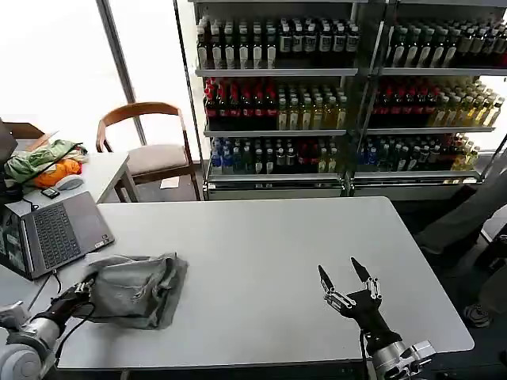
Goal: Fold and organize the clothes.
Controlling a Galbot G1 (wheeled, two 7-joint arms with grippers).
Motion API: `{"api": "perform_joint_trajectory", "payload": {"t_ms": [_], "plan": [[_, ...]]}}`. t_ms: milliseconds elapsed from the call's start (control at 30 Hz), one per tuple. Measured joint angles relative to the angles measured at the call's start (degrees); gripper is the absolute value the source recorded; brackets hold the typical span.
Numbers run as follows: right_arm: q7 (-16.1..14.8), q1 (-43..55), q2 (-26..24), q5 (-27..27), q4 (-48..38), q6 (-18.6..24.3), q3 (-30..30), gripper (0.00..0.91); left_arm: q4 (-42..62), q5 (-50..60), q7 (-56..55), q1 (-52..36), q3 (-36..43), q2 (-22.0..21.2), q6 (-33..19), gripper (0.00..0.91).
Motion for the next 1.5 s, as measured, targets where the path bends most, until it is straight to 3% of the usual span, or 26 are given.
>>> {"api": "perform_joint_trajectory", "payload": {"t_ms": [267,567,767,1067,1100,1133,1167,1200,1500], "plan": [[-0.01,0.43,0.46,0.16,-0.47,0.27,-0.15,0.907,1.13,-2.44,-1.04,1.03,-8.01,7.11,2.47,0.000],[0.02,0.40,1.16,0.13,-0.76,0.35,0.22,0.907,-4.63,-4.42,-5.49,-0.38,-7.83,10.87,5.58,0.000],[0.12,-0.15,1.69,-0.02,-0.91,0.20,1.13,0.907,-8.46,-3.60,-10.27,-4.10,0.74,10.75,6.62,0.010],[0.59,-0.45,3.10,-1.16,-0.81,-0.70,1.65,0.907,-9.20,-4.49,-22.01,-16.67,24.50,7.15,7.45,0.020],[0.77,-0.39,3.34,-1.33,-0.79,-0.91,1.49,0.907,-8.94,-4.78,-23.48,-18.40,27.21,6.46,7.51,0.091],[0.87,-0.35,3.51,-1.49,-0.72,-1.08,1.35,0.907,-8.59,-5.16,-24.89,-20.15,29.91,5.68,7.55,0.302],[1.01,-0.28,3.65,-1.68,-0.66,-1.27,1.26,0.907,-8.16,-5.55,-26.46,-22.03,32.80,4.74,7.58,0.796],[1.19,-0.14,3.75,-1.94,-0.62,-1.52,1.10,0.907,-7.65,-5.92,-27.89,-23.68,35.35,3.83,7.62,0.907],[2.86,1.71,3.61,-3.03,-1.32,-4.44,-1.42,0.907,-4.63,-11.07,-36.77,-33.45,51.57,-4.54,7.79,0.907]]}}
